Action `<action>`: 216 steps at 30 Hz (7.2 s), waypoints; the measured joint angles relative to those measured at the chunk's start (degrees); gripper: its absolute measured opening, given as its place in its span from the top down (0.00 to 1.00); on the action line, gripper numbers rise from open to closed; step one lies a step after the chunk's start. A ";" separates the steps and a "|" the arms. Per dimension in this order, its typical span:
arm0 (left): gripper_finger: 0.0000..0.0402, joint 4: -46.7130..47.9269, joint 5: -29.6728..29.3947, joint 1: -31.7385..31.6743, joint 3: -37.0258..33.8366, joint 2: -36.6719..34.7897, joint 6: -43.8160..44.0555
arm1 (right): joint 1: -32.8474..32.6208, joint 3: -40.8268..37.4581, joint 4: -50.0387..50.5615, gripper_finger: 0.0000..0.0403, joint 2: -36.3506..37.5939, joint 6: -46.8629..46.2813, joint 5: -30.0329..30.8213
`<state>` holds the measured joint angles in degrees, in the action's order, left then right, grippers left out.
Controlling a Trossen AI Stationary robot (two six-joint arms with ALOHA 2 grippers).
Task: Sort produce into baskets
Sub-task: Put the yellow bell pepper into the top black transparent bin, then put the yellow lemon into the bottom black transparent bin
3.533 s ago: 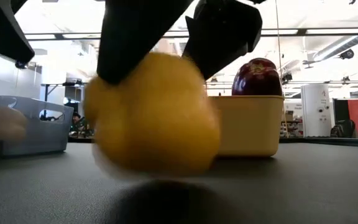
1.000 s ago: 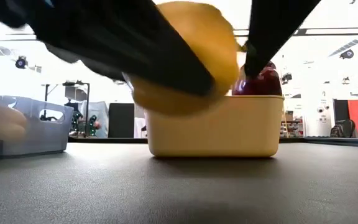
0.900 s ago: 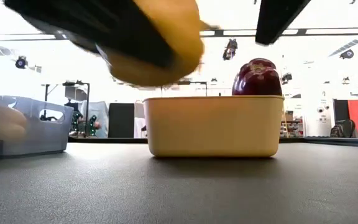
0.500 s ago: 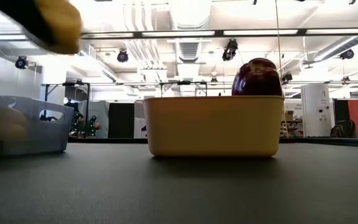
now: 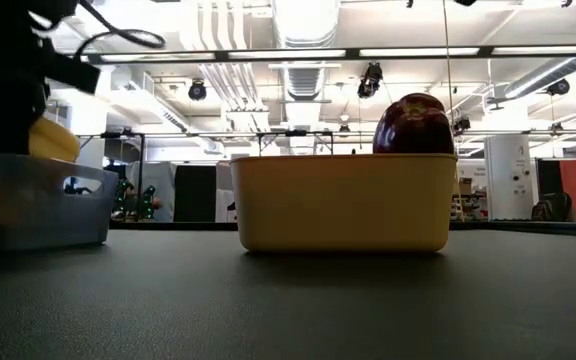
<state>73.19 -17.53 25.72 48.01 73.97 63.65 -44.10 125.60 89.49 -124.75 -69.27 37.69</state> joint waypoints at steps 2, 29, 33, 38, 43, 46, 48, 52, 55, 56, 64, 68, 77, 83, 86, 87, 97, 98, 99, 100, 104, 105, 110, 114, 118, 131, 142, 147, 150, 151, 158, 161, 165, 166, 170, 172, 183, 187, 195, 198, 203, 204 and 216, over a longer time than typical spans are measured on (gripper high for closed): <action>0.09 -4.39 0.14 -0.11 -1.69 0.15 -0.89 | 0.05 0.00 0.00 0.01 0.00 1.83 0.04; 0.07 -11.37 -31.27 18.89 15.26 0.12 -9.70 | 1.46 -27.30 -0.14 0.01 20.42 -13.48 -39.67; 0.07 -41.25 -44.52 25.70 12.65 0.82 -37.02 | -1.12 -39.27 -6.54 0.01 26.02 -28.77 -47.48; 0.07 -69.01 -42.15 28.79 9.16 2.21 -62.84 | -2.03 -50.84 -20.85 0.02 30.15 -38.27 -49.56; 0.07 -71.72 -36.76 28.91 4.64 3.57 -58.83 | -2.05 -57.64 -25.90 0.09 30.88 -41.98 -55.90; 0.07 -71.65 -36.82 28.72 2.85 4.22 -57.56 | -2.04 -59.63 -29.85 0.15 30.91 -42.59 -58.76; 0.07 -72.12 -37.38 28.54 2.80 4.10 -57.51 | -2.05 -60.68 -32.16 0.20 30.91 -43.72 -58.95; 0.07 -73.20 -37.38 28.50 2.86 4.03 -58.46 | -2.25 -62.73 -33.84 0.29 30.91 -44.79 -60.83; 0.07 -73.38 -37.38 28.52 2.88 4.03 -57.14 | -2.76 -64.10 -33.95 0.34 30.91 -45.17 -63.55; 0.07 -73.32 -37.38 28.52 2.88 4.03 -57.12 | -3.01 -64.31 -34.01 0.35 30.91 -45.20 -63.70; 0.07 -73.26 -37.38 28.52 2.90 4.03 -56.21 | -3.97 -64.95 -38.11 0.39 30.91 -45.42 -63.33; 0.07 -73.35 -37.40 28.51 2.93 4.03 -56.58 | -4.29 -66.55 -40.42 0.36 30.80 -45.76 -63.14; 0.07 -73.42 -33.46 28.50 2.95 4.05 -52.35 | -4.26 -67.60 -44.03 0.38 27.14 -43.70 -62.58; 0.07 -73.23 -32.46 28.45 2.95 4.66 -53.87 | -3.53 -60.58 -44.08 0.54 26.40 -40.48 -54.82; 0.07 -73.26 -32.46 28.44 2.95 4.69 -54.78 | -2.63 -55.52 -44.12 0.54 26.40 -34.81 -41.90; 0.07 -73.35 -32.44 28.45 2.95 4.69 -54.73 | -2.24 -53.85 -44.30 0.54 26.40 -31.56 -36.51; 0.07 -69.83 -23.43 28.41 1.98 6.59 -35.33 | 2.20 -45.50 -64.75 0.48 19.16 18.81 0.33; 0.07 -69.79 -23.41 28.42 1.62 7.45 -33.19 | 2.63 -45.30 -68.60 0.49 17.47 22.60 1.69; 0.07 -69.69 -23.37 28.48 1.16 8.41 -31.61 | 3.07 -45.25 -72.79 0.50 15.92 25.86 2.08; 0.07 -69.45 -23.43 28.46 0.88 9.50 -30.15 | 3.58 -45.21 -76.14 0.50 14.22 28.71 2.21; 0.07 -70.86 -23.36 28.34 0.70 15.44 -29.07 | 5.22 -43.51 -82.10 0.52 8.71 36.08 2.44; 0.07 -71.85 -23.35 28.31 0.84 17.12 -29.67 | 5.49 -42.98 -82.15 0.51 7.83 36.88 2.72; 0.07 -73.99 -23.70 27.41 3.32 24.42 -30.08 | 6.99 -41.82 -82.26 0.45 3.89 37.13 2.76; 0.07 -74.16 -23.87 24.82 5.96 29.13 -28.29 | 7.78 -41.78 -82.48 0.41 2.06 36.33 2.71; 0.07 -74.16 -23.89 21.88 7.37 31.83 -27.22 | 7.80 -41.75 -82.55 0.36 1.55 36.11 1.24; 0.07 -80.55 -17.15 16.76 7.36 33.14 -39.24 | 7.76 -41.75 -82.20 0.20 1.51 36.36 0.00; 0.07 -84.41 -12.12 13.23 7.36 33.14 -47.35 | 7.67 -41.77 -75.91 0.19 3.13 32.64 -6.84; 0.07 -86.62 -11.68 13.24 7.38 33.14 -49.65 | 7.61 -41.75 -72.48 0.19 3.65 29.90 -6.21; 0.07 -87.22 -11.70 13.04 7.41 33.14 -49.69 | 7.61 -41.75 -72.44 0.19 3.67 29.84 -6.19; 0.07 -87.19 -11.70 13.02 7.41 33.14 -49.67 | 7.62 -41.75 -72.27 0.19 3.67 29.66 -6.19; 0.07 -89.22 -11.90 12.59 7.36 33.79 -49.03 | 7.61 -41.72 -71.77 0.19 4.07 28.81 -5.07; 0.07 -93.46 -11.58 12.31 7.37 36.62 -49.07 | 7.61 -41.72 -71.72 0.19 4.07 28.80 -5.09; 0.07 -97.05 -12.20 11.23 7.56 41.66 -49.42 | 7.61 -41.70 -71.75 0.19 4.07 28.81 -5.08; 0.07 -97.49 -12.34 10.97 7.95 42.72 -49.22 | 7.61 -41.70 -71.75 0.19 4.07 28.83 -5.07; 0.09 -98.12 -12.34 10.59 10.44 45.93 -49.25 | 7.61 -41.70 -71.67 0.19 4.04 28.93 -4.89; 0.13 -97.78 -12.09 10.63 11.57 47.02 -49.29 | 7.61 -41.70 -71.66 0.19 4.04 28.94 -4.84; 0.56 -78.68 -11.95 12.74 17.97 42.42 -48.14 | 5.04 -41.69 -63.08 0.19 9.22 24.95 -3.81; 0.58 -68.92 -11.87 14.51 18.82 37.00 -46.12 | 3.17 -41.66 -59.71 0.19 12.71 23.91 -2.93; 0.56 -30.03 -3.46 25.31 22.76 21.80 -22.55 | -1.06 -41.64 -51.11 0.19 18.31 15.52 -3.00; 0.56 -17.01 -0.31 30.25 23.51 18.82 -9.22 | -1.78 -41.64 -50.41 0.19 18.62 13.85 -3.06; 0.56 -5.91 1.25 36.21 21.22 16.15 5.53 | -1.79 -41.66 -50.46 0.19 18.21 11.80 -3.23; 0.56 -5.69 1.11 36.78 20.53 15.83 7.18 | -1.79 -41.66 -50.46 0.19 18.15 11.78 -3.23; 0.53 -14.71 6.51 36.04 8.32 20.09 11.05 | -1.64 -41.72 -43.50 0.19 18.49 5.50 -3.67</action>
<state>58.48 -11.03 61.76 56.34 94.06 74.70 -45.74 83.88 45.99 -106.26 -63.77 34.03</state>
